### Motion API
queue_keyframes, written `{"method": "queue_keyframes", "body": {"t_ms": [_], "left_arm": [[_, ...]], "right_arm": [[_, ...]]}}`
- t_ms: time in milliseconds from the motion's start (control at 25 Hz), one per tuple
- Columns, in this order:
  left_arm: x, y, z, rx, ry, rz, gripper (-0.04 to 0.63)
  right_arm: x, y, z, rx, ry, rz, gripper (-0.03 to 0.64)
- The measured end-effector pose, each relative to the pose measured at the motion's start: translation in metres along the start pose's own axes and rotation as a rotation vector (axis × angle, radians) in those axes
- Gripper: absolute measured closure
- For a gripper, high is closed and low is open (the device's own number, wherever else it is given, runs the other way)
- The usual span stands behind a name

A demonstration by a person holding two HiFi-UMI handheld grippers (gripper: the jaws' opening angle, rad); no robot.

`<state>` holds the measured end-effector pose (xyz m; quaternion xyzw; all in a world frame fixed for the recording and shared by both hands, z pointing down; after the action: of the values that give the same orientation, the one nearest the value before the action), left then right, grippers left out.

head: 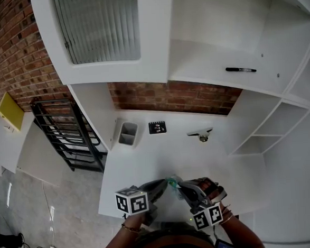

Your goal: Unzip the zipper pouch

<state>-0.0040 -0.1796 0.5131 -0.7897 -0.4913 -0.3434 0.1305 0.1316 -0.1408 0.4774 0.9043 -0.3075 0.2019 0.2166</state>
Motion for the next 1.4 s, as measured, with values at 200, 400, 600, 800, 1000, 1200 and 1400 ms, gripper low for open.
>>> {"method": "queue_keyframes", "body": {"t_ms": [200, 400, 600, 800, 1000, 1200, 1400], "left_arm": [[0.0, -0.003, -0.004, -0.016, 0.006, 0.01, 0.588], [-0.003, -0.011, -0.007, -0.029, 0.009, 0.014, 0.588], [-0.006, -0.016, -0.009, -0.052, 0.037, -0.005, 0.588], [-0.007, -0.022, -0.009, -0.062, 0.044, -0.01, 0.588], [-0.005, -0.029, -0.014, -0.087, 0.036, -0.004, 0.588], [-0.006, -0.033, -0.014, -0.108, 0.062, -0.015, 0.588], [-0.007, -0.036, -0.016, -0.132, 0.091, -0.027, 0.588]], "right_arm": [[-0.002, -0.002, 0.002, 0.007, 0.04, 0.009, 0.609], [-0.004, -0.004, 0.008, 0.016, 0.123, 0.02, 0.609], [-0.005, -0.005, 0.009, 0.014, 0.146, 0.017, 0.609], [-0.006, -0.005, 0.009, 0.008, 0.153, 0.017, 0.609], [-0.009, -0.005, 0.006, -0.001, 0.171, 0.022, 0.609], [-0.012, -0.007, 0.003, -0.006, 0.184, 0.028, 0.609], [-0.014, -0.007, 0.003, -0.011, 0.184, 0.027, 0.609]]}}
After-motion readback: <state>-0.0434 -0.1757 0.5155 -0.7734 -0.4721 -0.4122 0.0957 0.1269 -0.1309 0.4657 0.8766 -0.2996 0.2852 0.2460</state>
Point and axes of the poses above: the fingertips, and each gripper's own axes: y forward along the fingers, z to its right, x out of its underside, the point moved 7 cm from there along -y, backward along the fingers, and after that the axes turned 8 degrees about x, right-handed, at the moved point
